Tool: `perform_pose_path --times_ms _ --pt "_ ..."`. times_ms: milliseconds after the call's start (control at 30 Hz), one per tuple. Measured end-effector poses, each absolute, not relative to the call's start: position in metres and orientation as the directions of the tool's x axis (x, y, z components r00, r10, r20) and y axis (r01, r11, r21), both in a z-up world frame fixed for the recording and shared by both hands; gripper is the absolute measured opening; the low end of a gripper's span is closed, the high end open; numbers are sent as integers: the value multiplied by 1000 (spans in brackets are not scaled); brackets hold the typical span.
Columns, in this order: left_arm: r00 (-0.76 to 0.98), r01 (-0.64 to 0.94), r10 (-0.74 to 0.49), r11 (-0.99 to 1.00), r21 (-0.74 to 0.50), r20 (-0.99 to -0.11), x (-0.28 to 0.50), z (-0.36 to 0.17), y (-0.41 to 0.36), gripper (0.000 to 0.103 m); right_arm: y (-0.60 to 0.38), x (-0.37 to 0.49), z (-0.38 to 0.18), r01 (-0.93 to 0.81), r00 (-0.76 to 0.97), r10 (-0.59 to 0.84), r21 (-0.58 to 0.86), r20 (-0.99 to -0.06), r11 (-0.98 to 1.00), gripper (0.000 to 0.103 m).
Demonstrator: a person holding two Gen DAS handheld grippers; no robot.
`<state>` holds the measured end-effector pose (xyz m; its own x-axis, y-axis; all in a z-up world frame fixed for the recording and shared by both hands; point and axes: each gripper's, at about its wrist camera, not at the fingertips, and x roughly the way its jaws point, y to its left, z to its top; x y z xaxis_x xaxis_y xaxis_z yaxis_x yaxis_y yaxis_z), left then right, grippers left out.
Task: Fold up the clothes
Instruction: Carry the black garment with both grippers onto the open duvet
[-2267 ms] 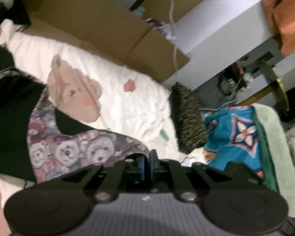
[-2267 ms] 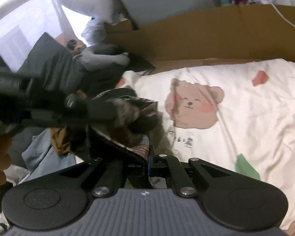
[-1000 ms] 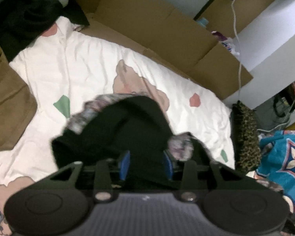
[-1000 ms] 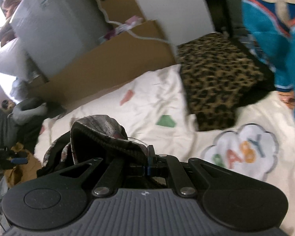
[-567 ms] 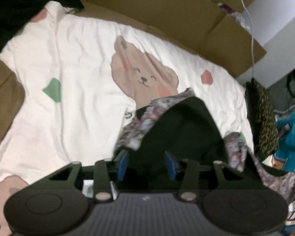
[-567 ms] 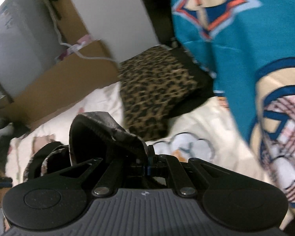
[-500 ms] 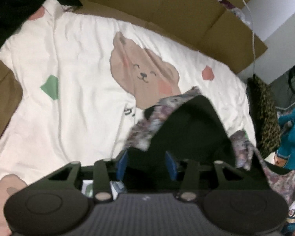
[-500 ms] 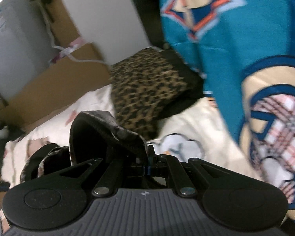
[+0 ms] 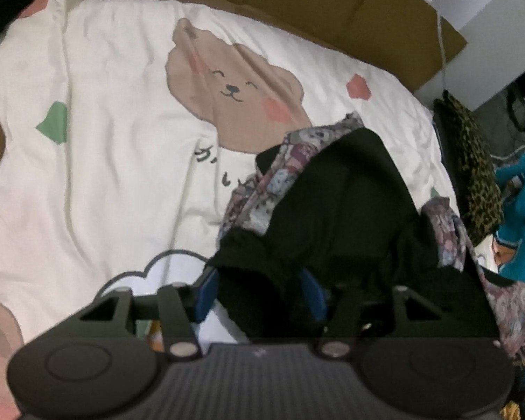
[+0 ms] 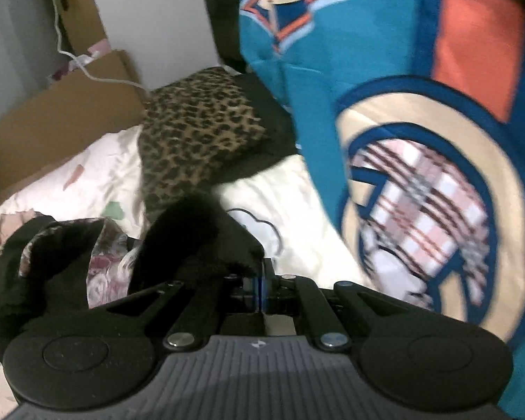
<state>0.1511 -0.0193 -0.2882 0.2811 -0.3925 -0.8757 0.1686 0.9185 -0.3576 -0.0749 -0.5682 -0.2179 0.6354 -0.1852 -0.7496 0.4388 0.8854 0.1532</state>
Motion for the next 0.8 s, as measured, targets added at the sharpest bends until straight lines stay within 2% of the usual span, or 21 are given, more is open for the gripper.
perform_pose_path --times_ms 167,400,433,633,800 --pt "271 154 -392 919 -362 -879 152 -296 -21 60 -560 -89 -212 407 606 -166 124 -778 905 0" --pt "257 140 -394 919 -369 -883 152 -309 -26 62 -548 -107 -211 412 532 -219 24 -818 911 4" --pt "254 138 -397 918 -373 -882 152 -311 -28 63 -545 -109 -211 404 524 -227 5 -821 915 6" --pt "253 134 -404 914 -382 -879 155 -319 -31 65 -523 -98 -203 313 559 -190 -7 -807 950 37" --pt "249 141 -424 905 -401 -871 155 -319 -27 65 -501 -61 -196 193 623 -120 3 -773 981 47"
